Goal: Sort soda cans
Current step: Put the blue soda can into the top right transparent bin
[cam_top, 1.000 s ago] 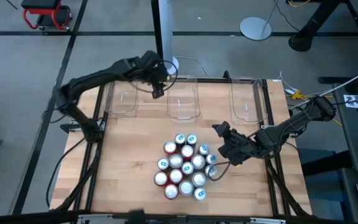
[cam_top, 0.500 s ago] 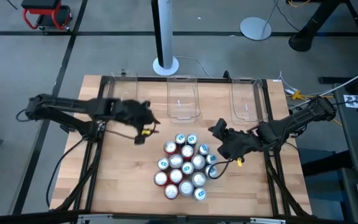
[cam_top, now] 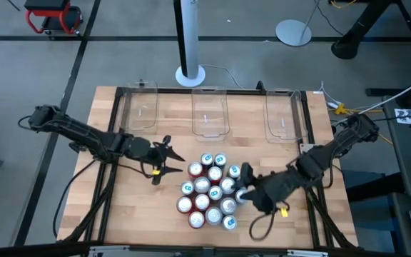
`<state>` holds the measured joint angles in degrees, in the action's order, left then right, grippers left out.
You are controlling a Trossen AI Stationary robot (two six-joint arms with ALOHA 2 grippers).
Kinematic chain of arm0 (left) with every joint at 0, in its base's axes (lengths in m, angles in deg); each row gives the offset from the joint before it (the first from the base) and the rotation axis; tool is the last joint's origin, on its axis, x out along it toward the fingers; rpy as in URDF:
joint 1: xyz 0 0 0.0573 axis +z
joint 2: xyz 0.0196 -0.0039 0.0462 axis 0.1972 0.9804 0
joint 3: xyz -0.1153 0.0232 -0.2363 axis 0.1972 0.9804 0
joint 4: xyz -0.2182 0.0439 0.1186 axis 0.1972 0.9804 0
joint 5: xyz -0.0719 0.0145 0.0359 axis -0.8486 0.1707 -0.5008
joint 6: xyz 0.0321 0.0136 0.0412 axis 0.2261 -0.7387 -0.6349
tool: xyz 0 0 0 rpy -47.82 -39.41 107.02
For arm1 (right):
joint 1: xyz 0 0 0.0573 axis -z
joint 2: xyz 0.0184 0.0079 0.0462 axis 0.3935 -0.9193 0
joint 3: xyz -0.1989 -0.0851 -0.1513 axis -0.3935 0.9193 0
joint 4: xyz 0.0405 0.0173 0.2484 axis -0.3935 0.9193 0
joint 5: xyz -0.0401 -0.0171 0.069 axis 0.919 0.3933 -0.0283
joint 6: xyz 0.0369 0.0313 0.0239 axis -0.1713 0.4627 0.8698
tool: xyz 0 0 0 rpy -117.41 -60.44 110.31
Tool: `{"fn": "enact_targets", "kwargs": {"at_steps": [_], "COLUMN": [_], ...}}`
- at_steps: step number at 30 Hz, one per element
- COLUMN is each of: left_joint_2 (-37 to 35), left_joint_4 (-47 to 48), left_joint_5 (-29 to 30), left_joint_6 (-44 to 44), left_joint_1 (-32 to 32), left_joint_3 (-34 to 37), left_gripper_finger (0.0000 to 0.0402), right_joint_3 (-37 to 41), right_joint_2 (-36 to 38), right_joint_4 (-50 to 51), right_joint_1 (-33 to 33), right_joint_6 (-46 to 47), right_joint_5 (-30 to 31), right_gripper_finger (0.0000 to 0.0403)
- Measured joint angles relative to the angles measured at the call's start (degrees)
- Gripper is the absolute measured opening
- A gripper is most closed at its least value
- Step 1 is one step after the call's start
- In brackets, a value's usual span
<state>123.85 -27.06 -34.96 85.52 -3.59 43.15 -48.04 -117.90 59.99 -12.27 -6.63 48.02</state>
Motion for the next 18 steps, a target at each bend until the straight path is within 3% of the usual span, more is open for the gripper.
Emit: {"fn": "enact_targets", "kwargs": {"at_steps": [6, 10, 14, 18], "left_joint_2": [0.0, 0.0, 0.0, 0.0], "left_joint_4": [-4.3, -4.6, -4.9, -4.8], "left_joint_5": [2.6, 4.2, 4.3, 4.3], "left_joint_6": [0.0, -0.8, -1.9, -2.1], "left_joint_1": [-3.8, -5.1, -5.6, -5.6], "left_joint_3": [2.5, 2.9, 2.9, 2.9], "left_gripper_finger": [0.0175, 0.0175, 0.0175, 0.0175], "right_joint_3": [-18.5, -29.8, -34.3, -34.5], "right_joint_2": [-11.2, -18.7, -22.4, -22.8], "right_joint_4": [15.5, 24.8, 27.5, 23.4], "right_joint_1": [-4.6, -4.7, -4.5, -3.3], "right_joint_6": [7.3, 10.2, 6.6, 3.6], "right_joint_5": [2.1, -0.1, -0.7, 4.4], "right_gripper_finger": [0.0250, 0.0249, 0.0245, 0.0243]}}
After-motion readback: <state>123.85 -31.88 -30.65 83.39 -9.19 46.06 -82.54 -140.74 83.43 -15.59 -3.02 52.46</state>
